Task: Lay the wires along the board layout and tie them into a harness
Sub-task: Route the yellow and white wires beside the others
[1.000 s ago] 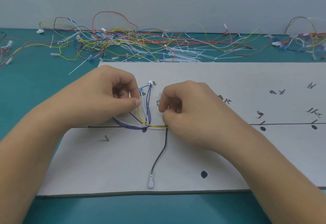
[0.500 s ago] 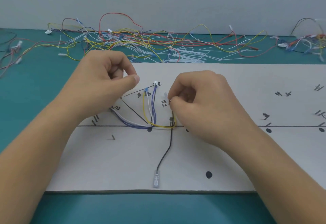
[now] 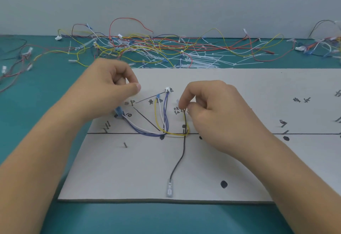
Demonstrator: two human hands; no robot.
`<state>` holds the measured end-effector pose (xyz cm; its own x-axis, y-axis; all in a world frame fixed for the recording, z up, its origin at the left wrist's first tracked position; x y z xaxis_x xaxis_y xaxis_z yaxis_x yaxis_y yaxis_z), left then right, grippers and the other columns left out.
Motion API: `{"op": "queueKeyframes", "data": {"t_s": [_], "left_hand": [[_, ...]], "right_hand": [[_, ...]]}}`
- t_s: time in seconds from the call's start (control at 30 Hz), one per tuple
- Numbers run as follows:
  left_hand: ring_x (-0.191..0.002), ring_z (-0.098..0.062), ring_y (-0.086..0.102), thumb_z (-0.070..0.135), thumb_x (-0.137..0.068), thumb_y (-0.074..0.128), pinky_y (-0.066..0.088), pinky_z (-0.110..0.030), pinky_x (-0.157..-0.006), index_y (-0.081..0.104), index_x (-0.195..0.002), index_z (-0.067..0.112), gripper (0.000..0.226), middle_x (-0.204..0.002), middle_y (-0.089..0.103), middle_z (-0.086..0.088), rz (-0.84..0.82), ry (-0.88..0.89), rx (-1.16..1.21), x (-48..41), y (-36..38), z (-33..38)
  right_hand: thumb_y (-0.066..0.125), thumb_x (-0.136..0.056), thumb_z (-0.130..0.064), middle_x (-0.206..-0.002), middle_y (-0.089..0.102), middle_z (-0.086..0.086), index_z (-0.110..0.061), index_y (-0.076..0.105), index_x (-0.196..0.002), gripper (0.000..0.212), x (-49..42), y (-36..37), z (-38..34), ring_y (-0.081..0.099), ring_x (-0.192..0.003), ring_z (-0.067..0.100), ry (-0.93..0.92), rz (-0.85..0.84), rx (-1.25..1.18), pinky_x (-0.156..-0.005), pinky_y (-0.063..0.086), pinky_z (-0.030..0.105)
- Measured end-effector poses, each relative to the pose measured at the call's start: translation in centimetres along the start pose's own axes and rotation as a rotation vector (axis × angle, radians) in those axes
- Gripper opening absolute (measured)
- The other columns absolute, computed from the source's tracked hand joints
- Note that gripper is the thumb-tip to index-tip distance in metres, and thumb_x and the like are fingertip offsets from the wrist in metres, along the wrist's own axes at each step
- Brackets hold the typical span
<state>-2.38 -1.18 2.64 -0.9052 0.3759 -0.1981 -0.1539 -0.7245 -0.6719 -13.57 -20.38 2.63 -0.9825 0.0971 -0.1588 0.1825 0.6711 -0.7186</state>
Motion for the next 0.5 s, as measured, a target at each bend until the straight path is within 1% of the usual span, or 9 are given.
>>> {"op": "queueKeyframes", "data": {"t_s": [0.07,0.1,0.17,0.3,0.33,0.43,0.5], "left_hand": [[-0.04,-0.006,0.038,0.019,-0.089,0.074,0.034,-0.018,-0.043,0.07,-0.076,0.021,0.014,-0.046,0.046,0.01,-0.097,-0.028,-0.071,0.2,1.3,-0.3],[-0.041,-0.005,0.04,0.02,-0.089,0.074,0.035,-0.022,-0.047,0.07,-0.076,0.022,0.014,-0.047,0.047,0.009,-0.121,-0.028,-0.093,0.3,1.7,-0.3],[-0.043,-0.004,0.04,0.02,-0.088,0.074,0.034,-0.025,-0.052,0.07,-0.076,0.023,0.013,-0.048,0.048,0.01,-0.149,-0.022,-0.113,0.4,2.4,-0.2],[-0.042,-0.004,0.04,0.021,-0.089,0.074,0.034,-0.025,-0.053,0.071,-0.076,0.023,0.013,-0.047,0.048,0.01,-0.124,-0.041,-0.1,0.2,1.9,-0.6],[-0.042,-0.004,0.04,0.021,-0.089,0.074,0.033,-0.025,-0.052,0.071,-0.076,0.023,0.014,-0.046,0.048,0.011,-0.113,-0.044,-0.093,0.2,1.7,-0.7],[-0.042,-0.004,0.04,0.021,-0.089,0.073,0.033,-0.025,-0.053,0.071,-0.076,0.023,0.013,-0.046,0.047,0.011,-0.113,-0.044,-0.093,0.2,1.8,-0.6],[-0.043,-0.004,0.039,0.022,-0.089,0.073,0.033,-0.025,-0.054,0.071,-0.077,0.023,0.013,-0.047,0.047,0.011,-0.124,-0.04,-0.106,0.2,2.1,-0.6]], "right_hand": [[0.052,-0.083,-0.005,-0.048,0.05,-0.017,-0.025,0.069,-0.08,0.026,0.1,0.0,-0.2,0.05,-0.054,0.006,-0.008,0.004,0.005,-0.047,0.034,0.016],[0.052,-0.082,-0.005,-0.048,0.05,-0.014,-0.025,0.069,-0.079,0.026,0.2,0.0,-0.5,0.05,-0.055,0.006,-0.013,0.006,0.006,-0.048,0.036,0.016],[0.054,-0.081,-0.006,-0.048,0.049,-0.009,-0.024,0.07,-0.079,0.025,0.3,0.0,-0.8,0.049,-0.057,0.006,-0.02,0.005,0.005,-0.052,0.039,0.014],[0.056,-0.078,-0.005,-0.056,0.057,-0.002,-0.025,0.072,-0.077,0.025,0.4,-0.1,-1.1,0.049,-0.057,0.008,-0.033,-0.008,-0.014,-0.053,0.039,0.012],[0.056,-0.077,-0.004,-0.056,0.057,-0.001,-0.025,0.072,-0.077,0.027,0.4,-0.1,-1.1,0.049,-0.057,0.008,-0.035,-0.006,-0.022,-0.052,0.038,0.013],[0.055,-0.078,0.0,-0.05,0.047,-0.004,-0.026,0.073,-0.078,0.031,0.5,-0.3,-1.3,0.046,-0.055,0.009,-0.047,-0.004,-0.017,-0.05,0.036,0.015],[0.056,-0.082,0.0,-0.05,0.044,-0.005,-0.027,0.073,-0.079,0.032,0.4,-0.2,-1.3,0.046,-0.058,0.008,-0.053,-0.014,0.002,-0.051,0.037,0.016]]}}
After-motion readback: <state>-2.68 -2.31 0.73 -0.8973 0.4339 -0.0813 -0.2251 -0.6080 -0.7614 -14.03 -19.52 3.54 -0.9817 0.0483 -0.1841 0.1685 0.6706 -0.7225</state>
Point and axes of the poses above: each hand's wrist, its own x-axis away from the middle knuckle, its own y-axis out of the palm, z = x × y, the point moved 9 cm from there along -x, towards the middle knuckle
